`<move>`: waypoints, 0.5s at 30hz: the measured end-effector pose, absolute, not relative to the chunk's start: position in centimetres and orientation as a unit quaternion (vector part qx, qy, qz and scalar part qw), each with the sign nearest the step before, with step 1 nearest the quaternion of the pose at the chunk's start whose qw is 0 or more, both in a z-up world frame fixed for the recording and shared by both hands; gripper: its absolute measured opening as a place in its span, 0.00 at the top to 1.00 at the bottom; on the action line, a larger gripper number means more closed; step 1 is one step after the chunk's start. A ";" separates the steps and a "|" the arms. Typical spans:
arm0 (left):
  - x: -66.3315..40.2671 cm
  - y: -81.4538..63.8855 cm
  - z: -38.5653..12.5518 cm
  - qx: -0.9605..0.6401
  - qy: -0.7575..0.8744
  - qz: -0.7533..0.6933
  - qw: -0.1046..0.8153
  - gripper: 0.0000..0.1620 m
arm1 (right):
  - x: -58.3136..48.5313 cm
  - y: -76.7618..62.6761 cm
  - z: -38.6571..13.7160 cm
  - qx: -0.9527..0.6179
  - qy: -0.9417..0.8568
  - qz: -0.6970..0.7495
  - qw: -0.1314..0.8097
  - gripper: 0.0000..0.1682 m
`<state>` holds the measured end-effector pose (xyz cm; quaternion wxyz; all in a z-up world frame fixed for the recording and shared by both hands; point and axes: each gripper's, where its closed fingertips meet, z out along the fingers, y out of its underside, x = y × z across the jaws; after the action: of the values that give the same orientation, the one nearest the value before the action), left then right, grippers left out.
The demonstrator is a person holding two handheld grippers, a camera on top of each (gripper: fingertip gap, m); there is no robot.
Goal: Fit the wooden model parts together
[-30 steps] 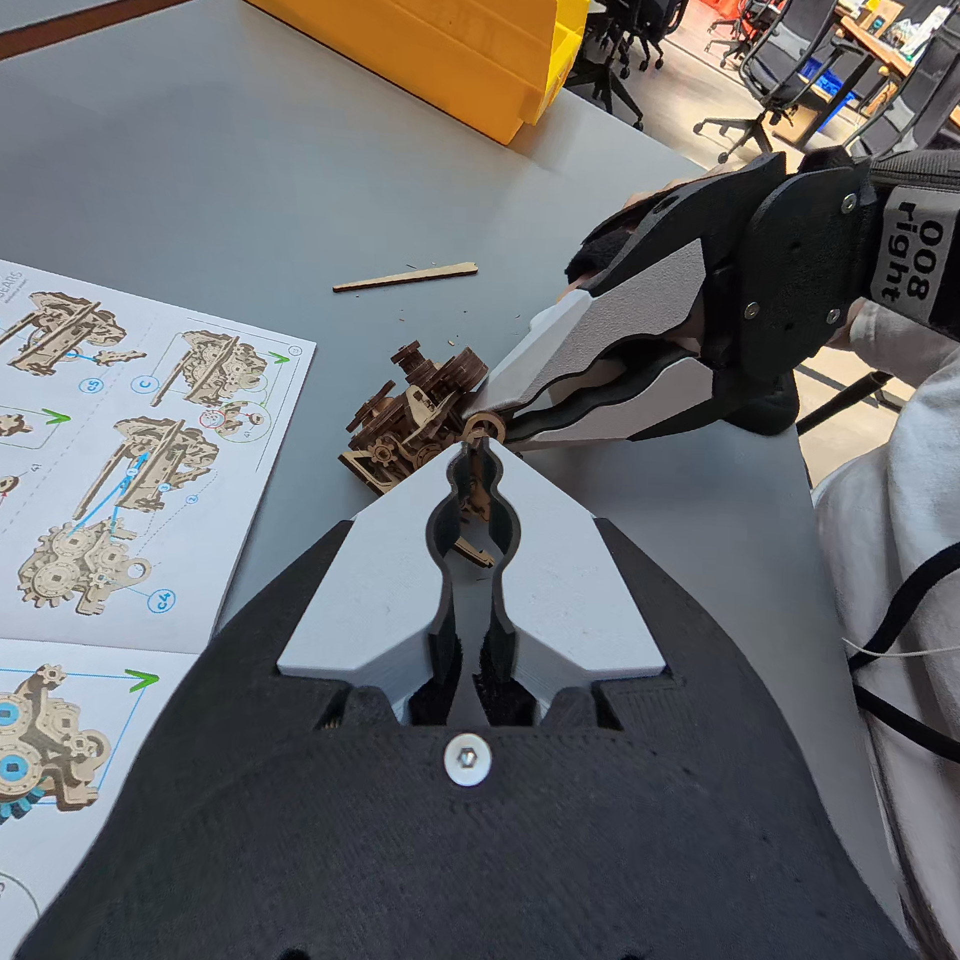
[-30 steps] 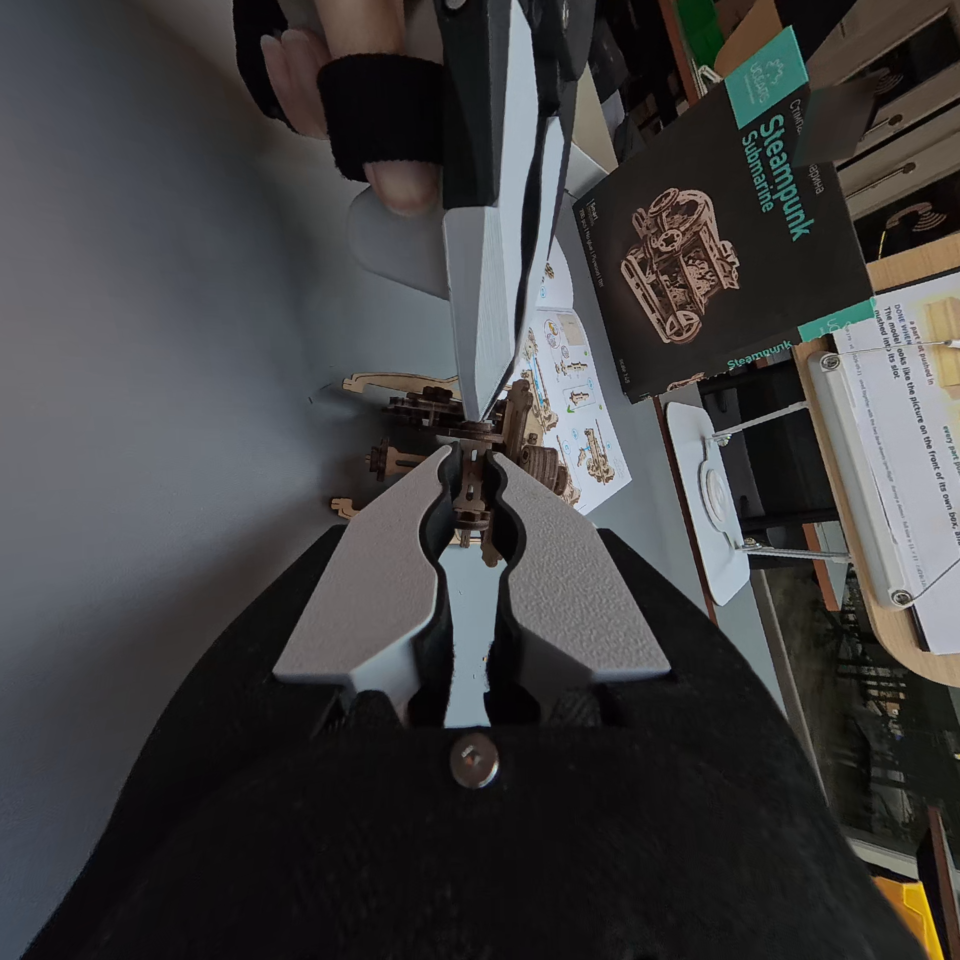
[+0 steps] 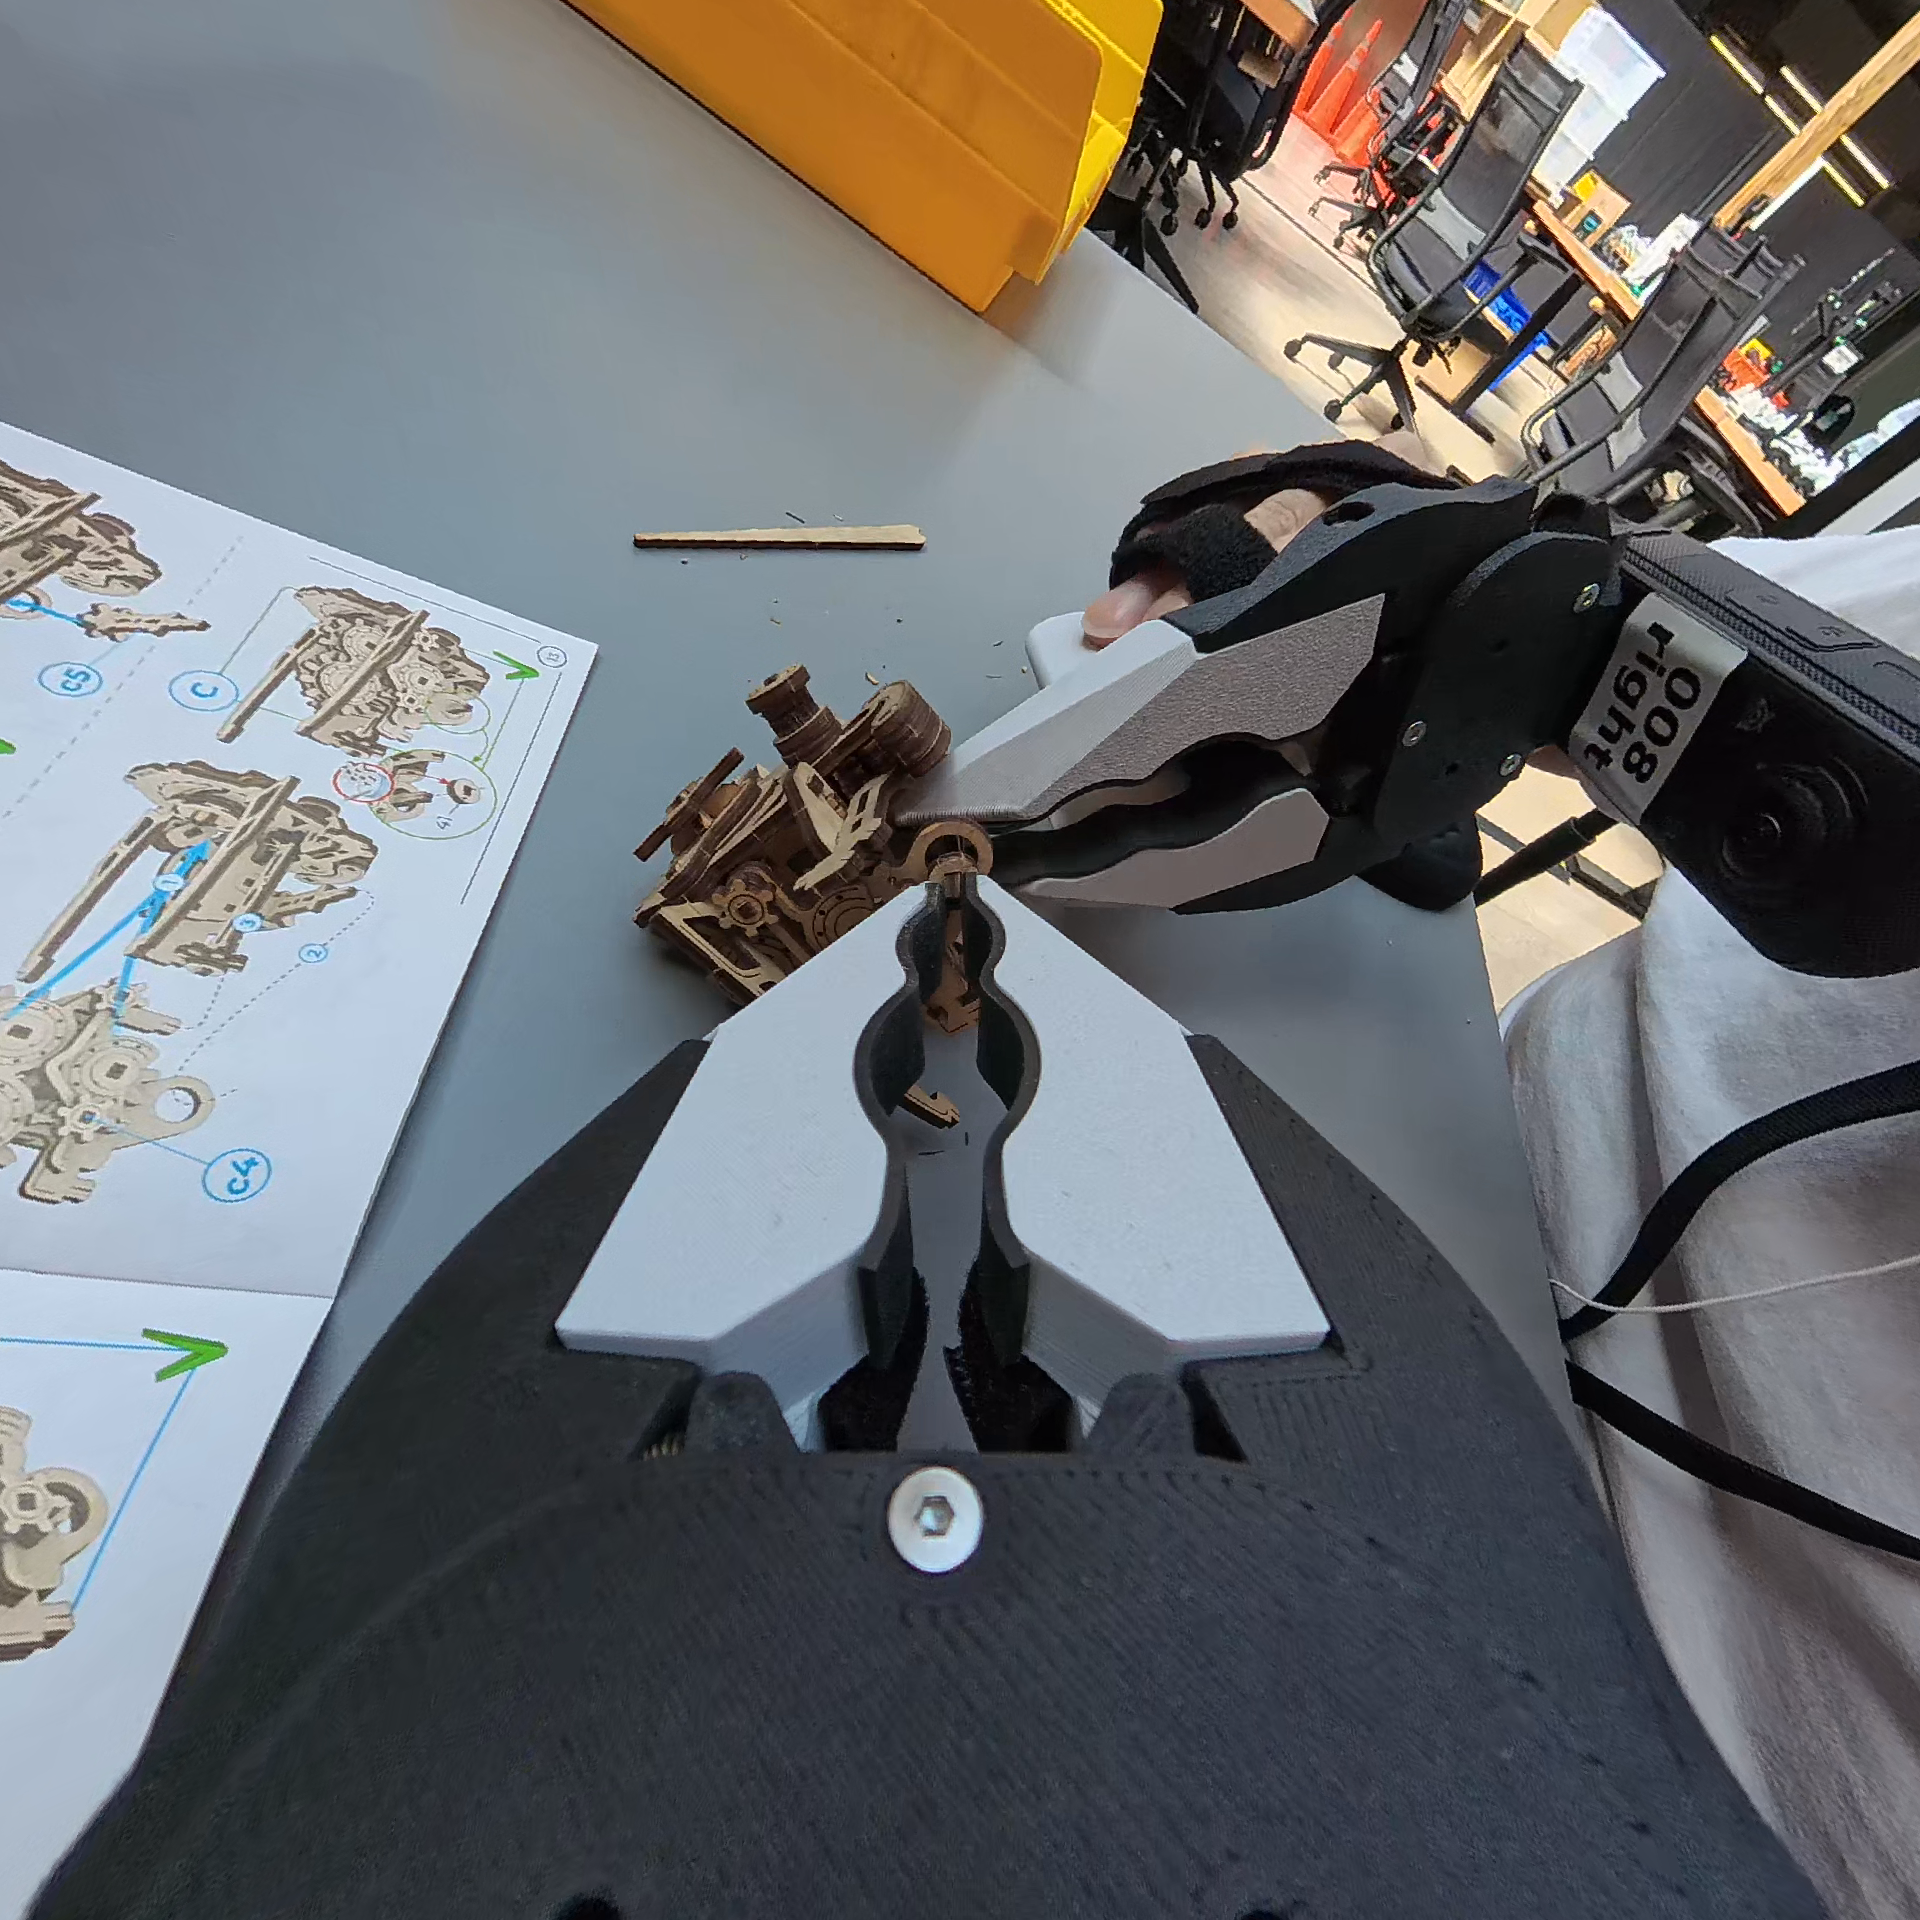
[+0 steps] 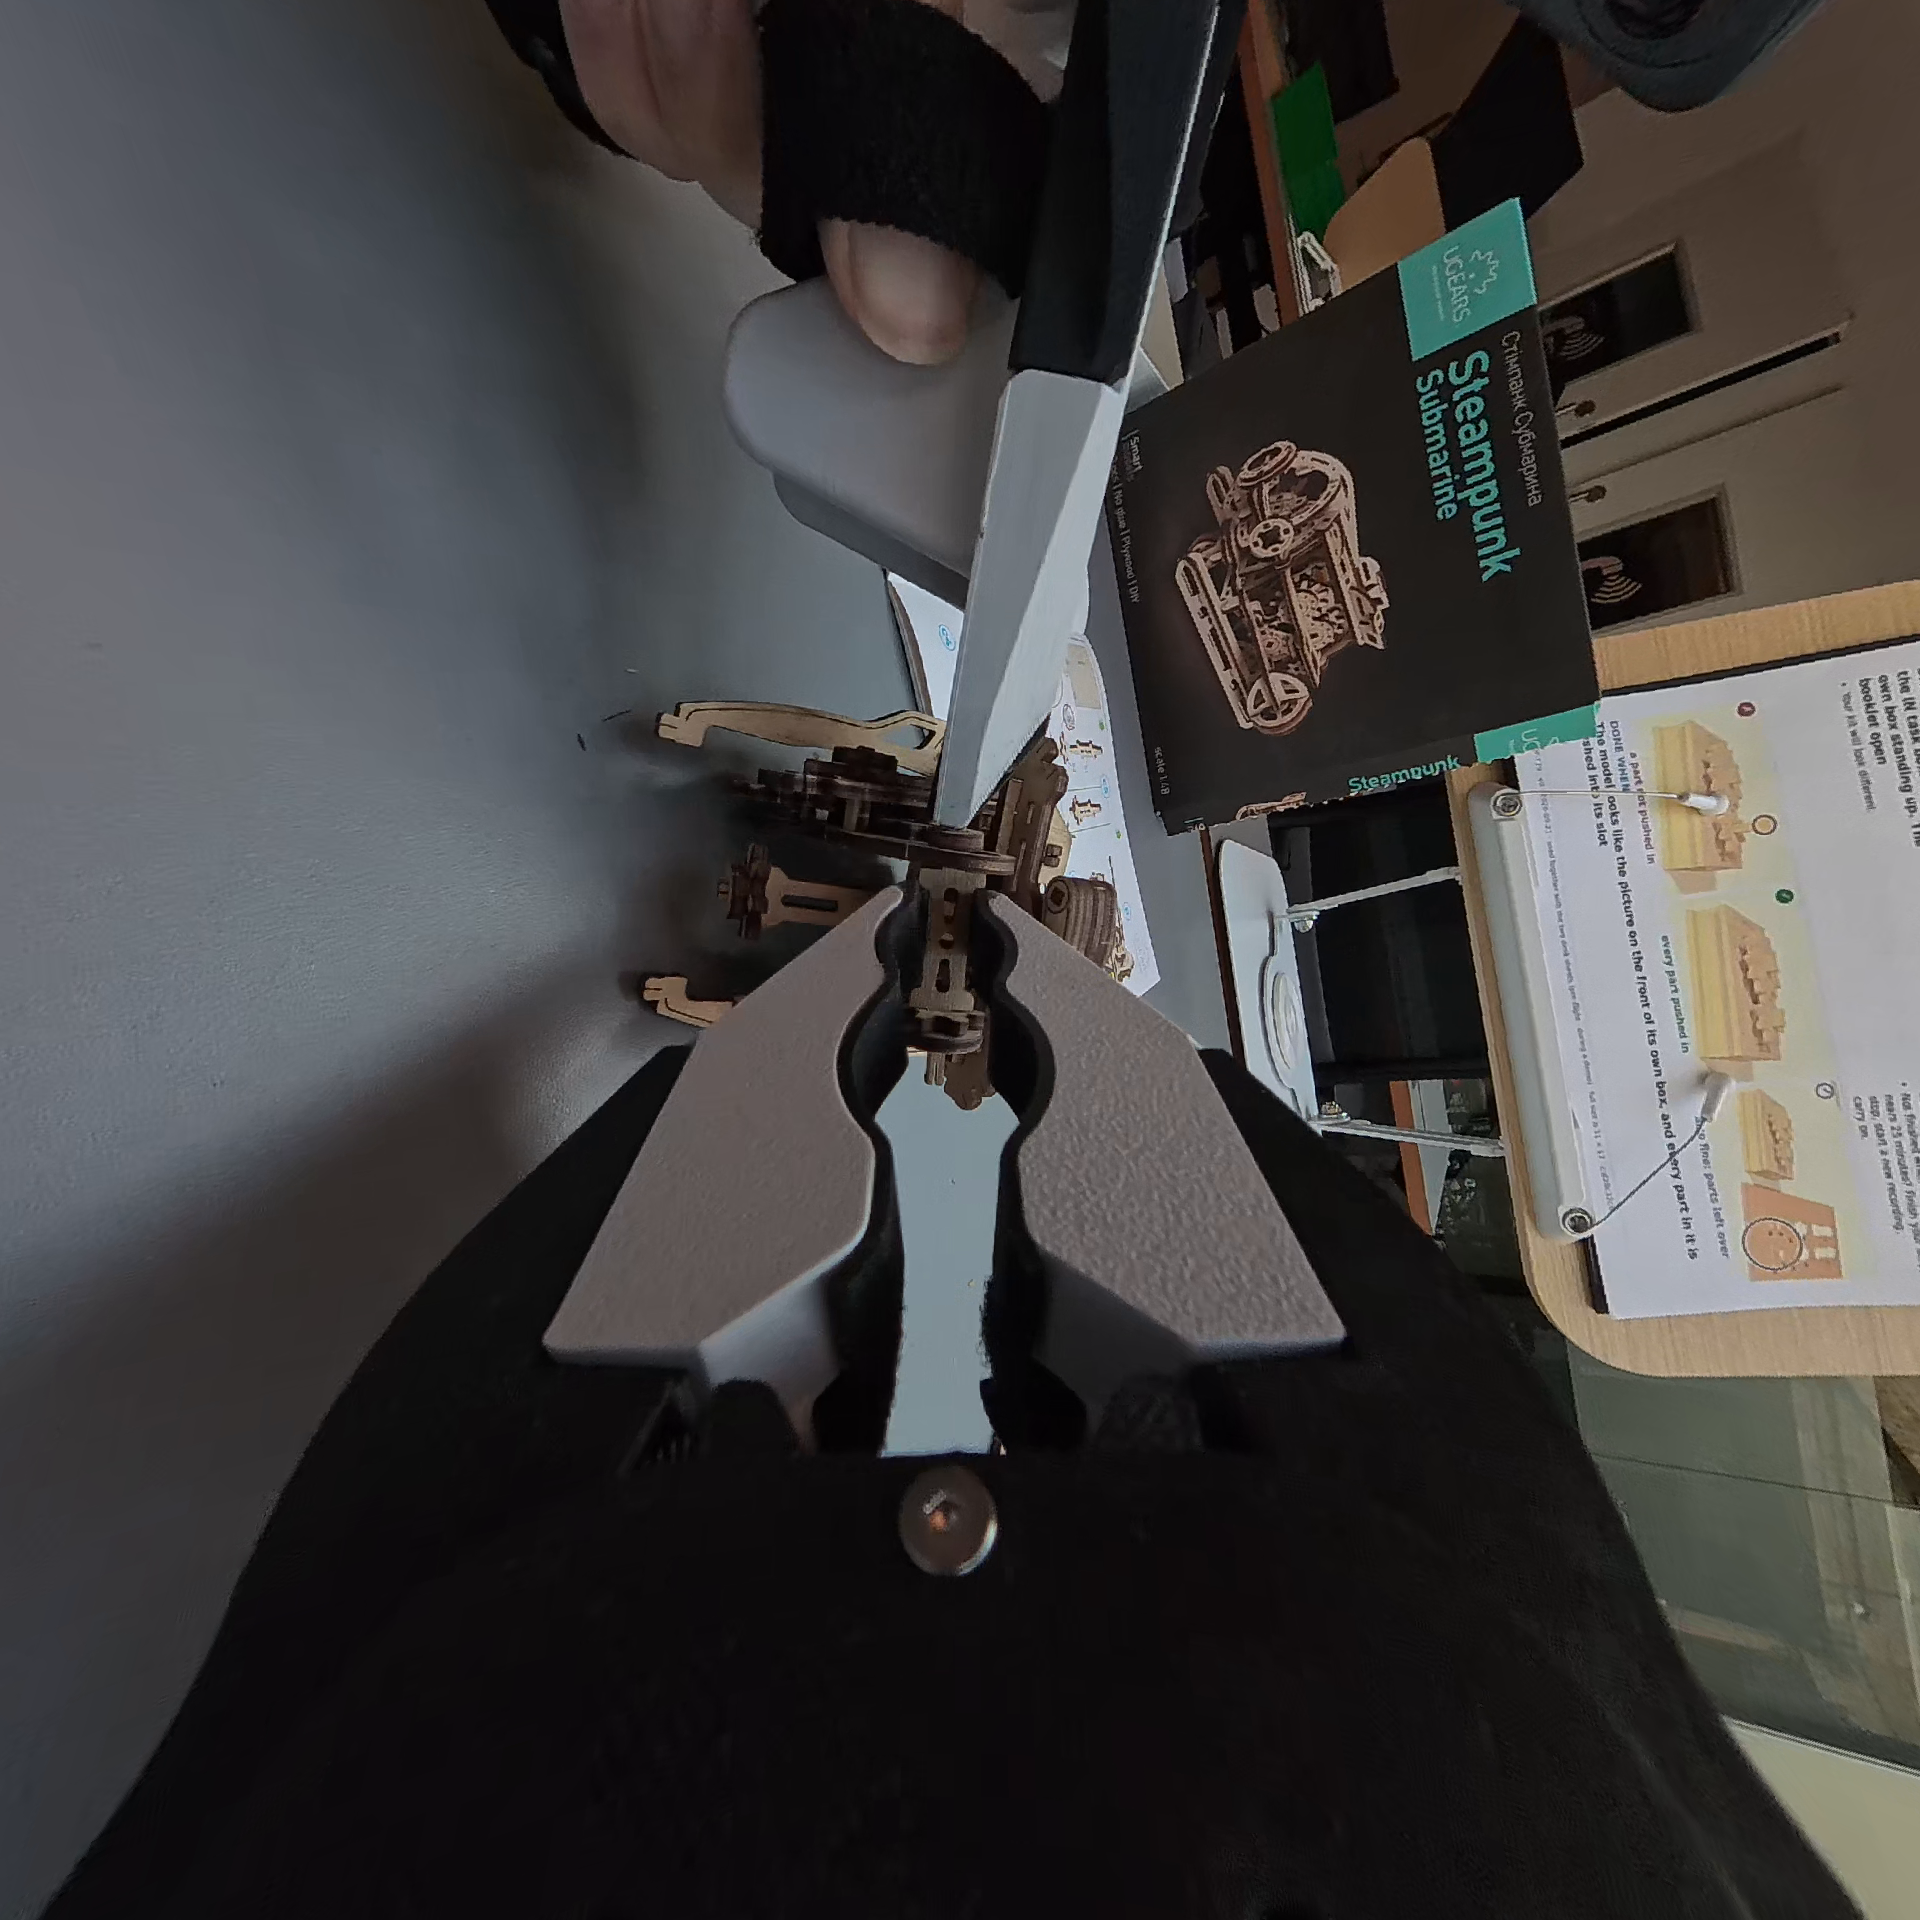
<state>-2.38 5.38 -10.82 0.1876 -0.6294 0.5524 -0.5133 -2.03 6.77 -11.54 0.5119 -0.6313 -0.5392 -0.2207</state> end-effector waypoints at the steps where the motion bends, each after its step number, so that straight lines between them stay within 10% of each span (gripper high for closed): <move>1: -2.4 5.4 -10.8 -0.630 0.553 -0.513 0.188 1.00 | -2.0 6.8 -11.6 -0.628 -0.542 -0.224 0.512 0.96; 15: -2.2 5.4 -10.8 -0.622 0.551 -0.521 0.195 1.00 | -2.0 6.8 -11.6 -0.617 -0.552 -0.237 0.509 0.97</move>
<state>-2.23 5.45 -10.82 0.1951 -0.6218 0.5509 -0.5213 -2.03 6.81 -11.55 0.5085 -0.6168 -0.5522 -0.2367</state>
